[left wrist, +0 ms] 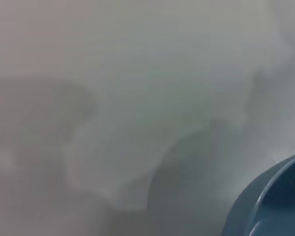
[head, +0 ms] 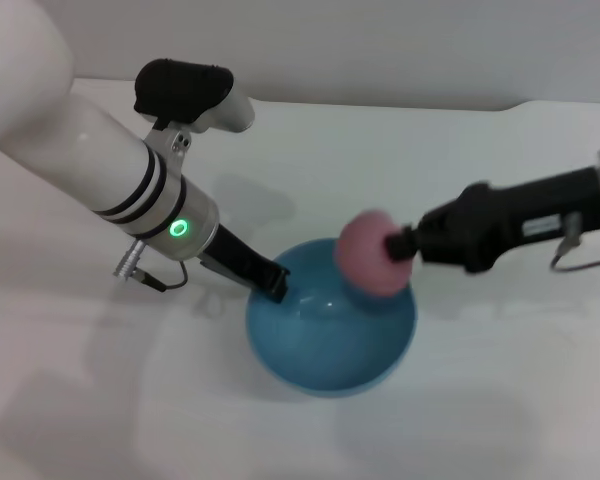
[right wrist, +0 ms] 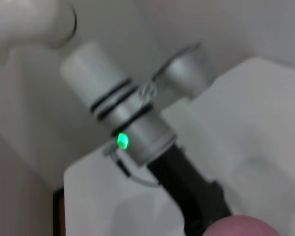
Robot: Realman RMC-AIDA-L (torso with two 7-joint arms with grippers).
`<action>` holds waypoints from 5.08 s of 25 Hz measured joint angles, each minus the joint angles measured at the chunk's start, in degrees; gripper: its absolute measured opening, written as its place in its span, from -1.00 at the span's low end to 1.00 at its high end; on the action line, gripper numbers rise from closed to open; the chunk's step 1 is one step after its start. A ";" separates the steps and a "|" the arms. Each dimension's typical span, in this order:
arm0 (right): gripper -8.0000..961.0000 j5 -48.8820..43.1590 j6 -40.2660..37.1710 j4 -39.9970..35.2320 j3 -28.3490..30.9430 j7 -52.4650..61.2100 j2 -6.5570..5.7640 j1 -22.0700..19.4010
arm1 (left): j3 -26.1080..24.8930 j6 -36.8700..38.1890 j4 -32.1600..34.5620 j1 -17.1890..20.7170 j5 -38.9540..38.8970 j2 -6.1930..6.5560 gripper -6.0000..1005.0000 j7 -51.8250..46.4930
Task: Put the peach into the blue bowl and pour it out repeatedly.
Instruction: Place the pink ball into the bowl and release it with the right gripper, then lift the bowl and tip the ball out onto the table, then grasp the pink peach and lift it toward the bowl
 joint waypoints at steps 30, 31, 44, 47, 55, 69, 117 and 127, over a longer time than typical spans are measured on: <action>-0.15 -3.48 15.16 0.96 14.07 6.40 0.09 -10.38 | -0.46 -28.11 -0.12 8.80 -17.66 0.93 -0.99 11.07; -0.15 -4.31 15.19 1.25 14.87 6.90 0.18 -11.02 | -0.47 -30.26 -0.13 9.88 -21.19 0.97 -0.99 13.48; -0.15 -6.79 17.61 4.99 23.83 7.20 -0.07 -15.12 | 13.90 -55.26 0.80 16.76 -42.26 0.69 -0.99 38.22; -0.15 -7.22 17.69 5.01 24.37 7.07 -0.08 -15.14 | 21.45 -63.54 1.91 17.00 -42.02 0.70 -0.99 39.09; -0.15 -8.78 19.08 5.09 24.39 7.06 -0.19 -14.76 | 42.57 -93.79 1.51 17.25 -35.46 0.51 -0.99 39.22; -0.15 -8.92 20.96 5.38 24.48 7.04 -0.21 -14.65 | 60.70 -121.13 -9.09 16.78 -16.78 0.03 -0.99 40.51; 0.05 7.91 27.75 28.73 -8.56 -21.55 1.24 9.47 | -18.43 -15.55 0.26 11.02 -8.33 3.20 -0.99 10.22; 0.27 25.54 32.09 30.67 -27.80 -21.75 1.29 10.14 | -18.58 -15.58 0.18 10.91 -8.26 2.55 -0.99 10.18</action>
